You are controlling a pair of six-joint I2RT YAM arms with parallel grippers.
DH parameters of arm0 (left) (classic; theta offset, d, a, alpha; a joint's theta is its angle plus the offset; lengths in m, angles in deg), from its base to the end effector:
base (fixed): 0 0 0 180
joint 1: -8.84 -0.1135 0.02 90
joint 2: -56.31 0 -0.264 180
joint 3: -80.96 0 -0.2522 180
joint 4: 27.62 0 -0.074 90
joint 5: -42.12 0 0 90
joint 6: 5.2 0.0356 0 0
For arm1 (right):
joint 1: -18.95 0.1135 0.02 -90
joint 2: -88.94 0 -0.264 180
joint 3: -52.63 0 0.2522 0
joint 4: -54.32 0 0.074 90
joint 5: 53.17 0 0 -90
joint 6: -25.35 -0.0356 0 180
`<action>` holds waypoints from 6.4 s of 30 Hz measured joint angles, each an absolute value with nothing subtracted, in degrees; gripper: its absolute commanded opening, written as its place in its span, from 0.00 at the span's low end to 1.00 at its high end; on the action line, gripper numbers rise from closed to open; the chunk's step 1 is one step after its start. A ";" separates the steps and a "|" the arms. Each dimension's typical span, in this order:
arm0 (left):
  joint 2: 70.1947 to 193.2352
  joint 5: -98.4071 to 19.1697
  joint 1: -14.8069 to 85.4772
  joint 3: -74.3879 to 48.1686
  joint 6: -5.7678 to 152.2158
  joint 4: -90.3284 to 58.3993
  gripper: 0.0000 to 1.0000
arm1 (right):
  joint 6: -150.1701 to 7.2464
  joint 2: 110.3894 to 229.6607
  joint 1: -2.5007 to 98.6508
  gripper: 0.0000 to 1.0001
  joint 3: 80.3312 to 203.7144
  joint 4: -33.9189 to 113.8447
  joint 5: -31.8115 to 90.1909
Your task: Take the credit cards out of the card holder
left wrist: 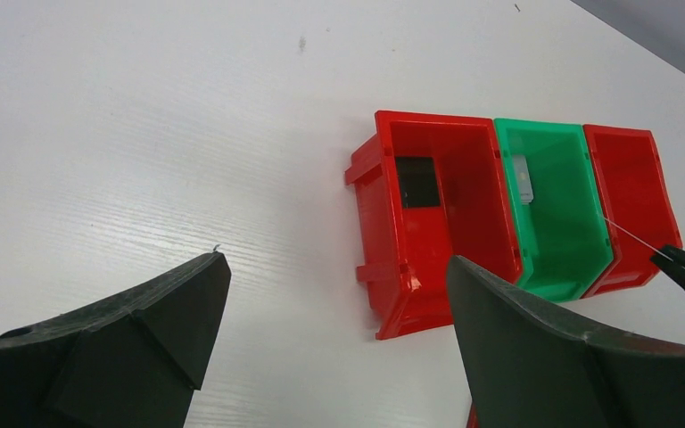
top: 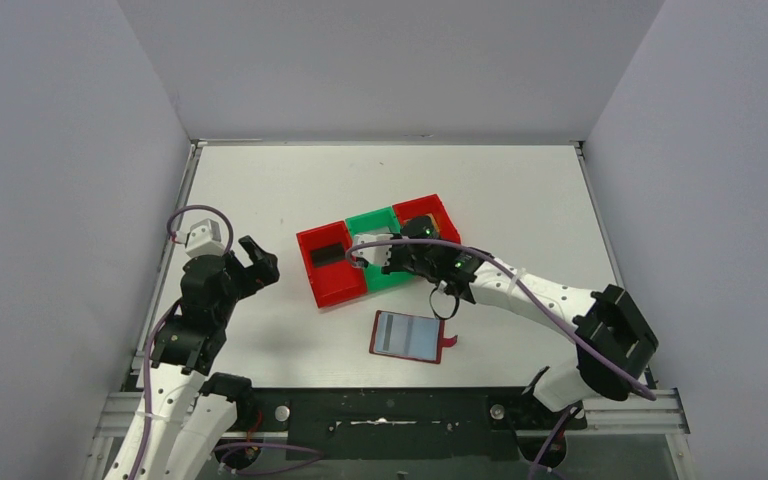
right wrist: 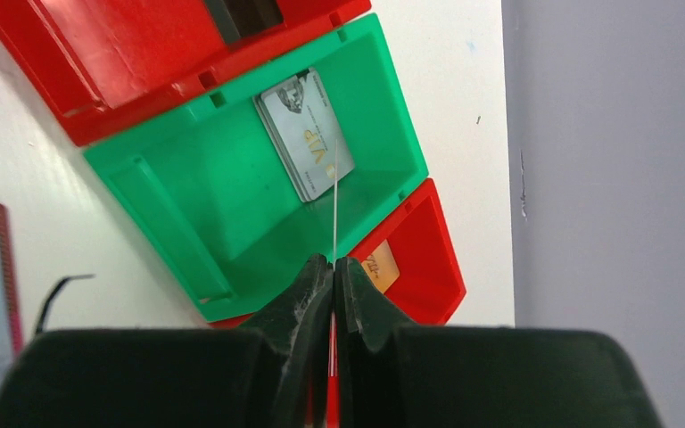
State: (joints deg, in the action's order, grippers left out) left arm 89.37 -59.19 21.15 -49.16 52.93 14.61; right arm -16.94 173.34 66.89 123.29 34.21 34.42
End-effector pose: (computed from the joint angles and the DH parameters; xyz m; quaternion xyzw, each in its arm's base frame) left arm 0.1368 -0.0227 0.2838 -0.1948 0.8200 -0.1228 0.5240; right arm 0.2201 0.2462 0.2553 -0.6604 0.5849 0.0195 0.4705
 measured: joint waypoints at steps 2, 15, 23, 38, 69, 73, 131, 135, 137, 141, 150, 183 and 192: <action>89.35 -59.19 21.15 -49.16 53.01 14.61 0.94 | -13.99 175.25 65.73 0.00 125.11 32.83 32.73; 89.00 -58.75 21.15 -49.29 53.78 14.59 0.94 | -6.58 186.33 63.92 0.00 133.13 30.17 26.94; 89.21 -58.08 21.13 -49.34 53.89 14.59 0.94 | -4.64 193.58 62.45 0.00 139.01 29.49 26.94; 89.65 -57.60 21.11 -49.34 53.97 14.56 0.94 | -4.62 202.35 62.39 0.11 142.02 35.96 29.91; 89.87 -57.49 21.11 -49.36 53.95 14.56 0.94 | -7.63 203.27 60.92 0.40 142.20 34.08 27.18; 90.02 -57.49 21.11 -49.36 53.95 14.56 0.94 | -10.10 203.27 60.92 0.42 142.20 34.27 26.90; 91.27 -56.17 21.09 -49.93 54.02 13.76 0.94 | -115.04 147.12 59.00 0.90 97.37 41.12 43.31; 91.42 -56.26 21.09 -49.95 54.00 13.76 0.94 | -123.15 148.62 76.01 0.90 99.51 31.39 53.15; 91.79 -56.35 21.09 -49.95 54.00 13.76 0.94 | -127.72 152.08 83.68 0.91 102.79 24.81 58.11; 92.91 -56.42 21.02 -49.95 54.00 13.78 0.94 | -136.26 163.68 91.52 0.91 111.75 12.24 66.09; 92.58 -56.72 20.76 -49.95 53.97 13.78 0.94 | -139.96 186.48 94.41 0.88 131.73 -1.05 71.59; 92.47 -56.85 20.71 -50.19 53.95 13.76 0.94 | -137.49 188.67 88.97 0.37 125.76 6.25 63.66; 92.47 -54.75 20.71 -50.23 53.97 13.47 0.94 | -133.35 177.15 87.04 0.42 111.58 22.32 56.38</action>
State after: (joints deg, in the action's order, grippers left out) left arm 92.47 -54.75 20.71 -50.23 53.97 13.47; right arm -133.35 177.15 87.04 111.58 22.32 56.38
